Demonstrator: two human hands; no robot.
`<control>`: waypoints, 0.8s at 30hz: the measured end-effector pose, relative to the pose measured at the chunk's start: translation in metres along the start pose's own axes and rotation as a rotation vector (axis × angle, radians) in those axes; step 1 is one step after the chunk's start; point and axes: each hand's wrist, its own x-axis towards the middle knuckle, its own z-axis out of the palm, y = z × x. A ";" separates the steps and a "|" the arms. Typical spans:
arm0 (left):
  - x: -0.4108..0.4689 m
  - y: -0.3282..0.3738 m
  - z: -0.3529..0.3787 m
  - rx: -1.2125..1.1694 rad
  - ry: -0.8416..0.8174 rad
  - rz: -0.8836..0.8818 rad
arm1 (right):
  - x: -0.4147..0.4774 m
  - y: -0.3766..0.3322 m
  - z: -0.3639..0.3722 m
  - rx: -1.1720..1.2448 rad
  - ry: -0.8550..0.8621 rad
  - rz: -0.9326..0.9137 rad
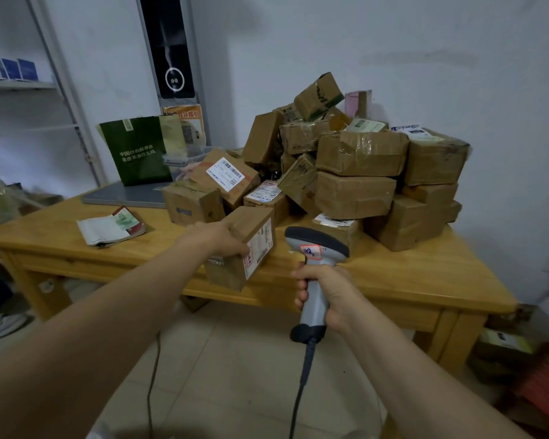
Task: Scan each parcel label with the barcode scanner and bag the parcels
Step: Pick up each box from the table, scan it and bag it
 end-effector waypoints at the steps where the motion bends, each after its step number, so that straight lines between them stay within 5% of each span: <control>1: 0.000 -0.001 -0.003 -0.046 0.000 0.006 | 0.000 0.000 0.000 -0.001 -0.002 0.002; 6: 0.003 -0.024 -0.004 -0.840 -0.126 -0.042 | -0.004 -0.004 0.004 0.024 -0.058 0.008; 9: 0.006 -0.038 0.004 -1.053 -0.133 -0.060 | -0.007 -0.013 0.014 0.054 -0.078 -0.013; 24: -0.012 -0.049 0.012 -1.115 -0.025 0.008 | -0.026 -0.035 0.037 -0.003 -0.067 -0.075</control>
